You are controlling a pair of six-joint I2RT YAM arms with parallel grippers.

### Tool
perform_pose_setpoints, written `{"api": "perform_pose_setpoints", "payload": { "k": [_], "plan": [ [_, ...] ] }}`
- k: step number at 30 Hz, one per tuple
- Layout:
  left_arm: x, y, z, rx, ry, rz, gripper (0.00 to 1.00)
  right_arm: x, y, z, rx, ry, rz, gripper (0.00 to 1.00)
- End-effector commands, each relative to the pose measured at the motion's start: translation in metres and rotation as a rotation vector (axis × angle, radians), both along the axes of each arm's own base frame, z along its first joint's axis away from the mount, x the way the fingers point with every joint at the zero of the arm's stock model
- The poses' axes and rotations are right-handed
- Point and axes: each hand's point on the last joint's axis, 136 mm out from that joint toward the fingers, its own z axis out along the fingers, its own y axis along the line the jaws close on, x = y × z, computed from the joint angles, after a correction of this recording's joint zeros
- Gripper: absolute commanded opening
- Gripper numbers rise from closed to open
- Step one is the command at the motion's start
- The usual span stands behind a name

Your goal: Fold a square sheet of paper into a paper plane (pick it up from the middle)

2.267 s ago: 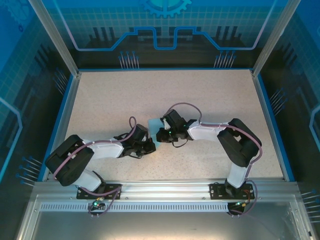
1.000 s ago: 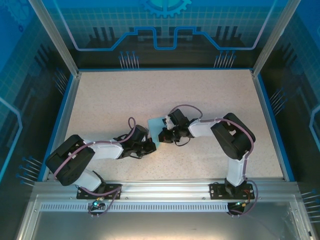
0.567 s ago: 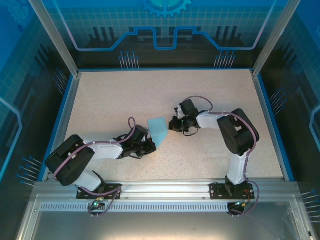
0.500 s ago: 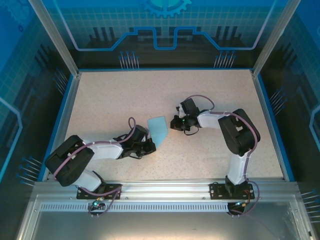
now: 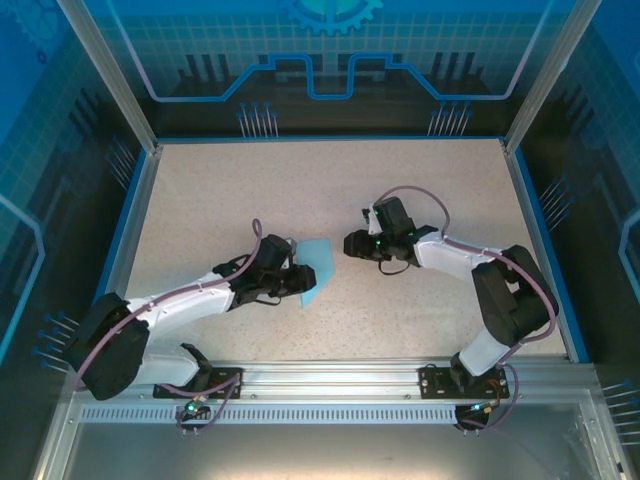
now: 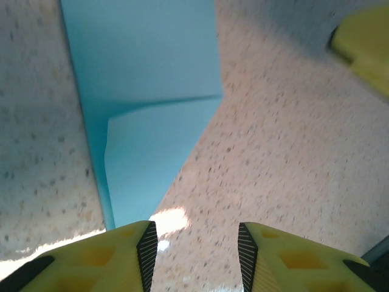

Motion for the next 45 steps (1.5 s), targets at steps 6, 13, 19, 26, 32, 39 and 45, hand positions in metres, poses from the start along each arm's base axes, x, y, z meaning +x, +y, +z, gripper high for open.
{"api": "perform_pose_setpoints", "payload": {
  "k": [6,13,19,26,32,39,45],
  "plan": [
    [0.026,0.017,-0.022,0.098,-0.009,0.083,0.38,-0.026,0.025,-0.012,0.093,0.089,0.059,0.52],
    [0.032,0.021,-0.040,0.128,0.023,0.090,0.31,-0.029,0.041,-0.020,0.120,0.126,0.085,0.55],
    [0.035,0.027,-0.054,0.158,0.064,0.115,0.28,-0.035,0.052,-0.028,0.134,0.173,0.095,0.55],
    [0.032,0.039,-0.065,0.205,0.107,0.159,0.27,-0.032,0.068,-0.029,0.143,0.197,0.097,0.52],
    [0.030,0.042,-0.067,0.220,0.118,0.163,0.26,-0.033,0.078,-0.029,0.150,0.202,0.115,0.47],
    [0.030,0.043,-0.068,0.223,0.122,0.164,0.26,-0.041,0.088,-0.033,0.163,0.239,0.131,0.44],
    [0.030,0.043,-0.067,0.221,0.120,0.165,0.26,-0.045,0.093,-0.040,0.158,0.262,0.126,0.36]
  ]
}}
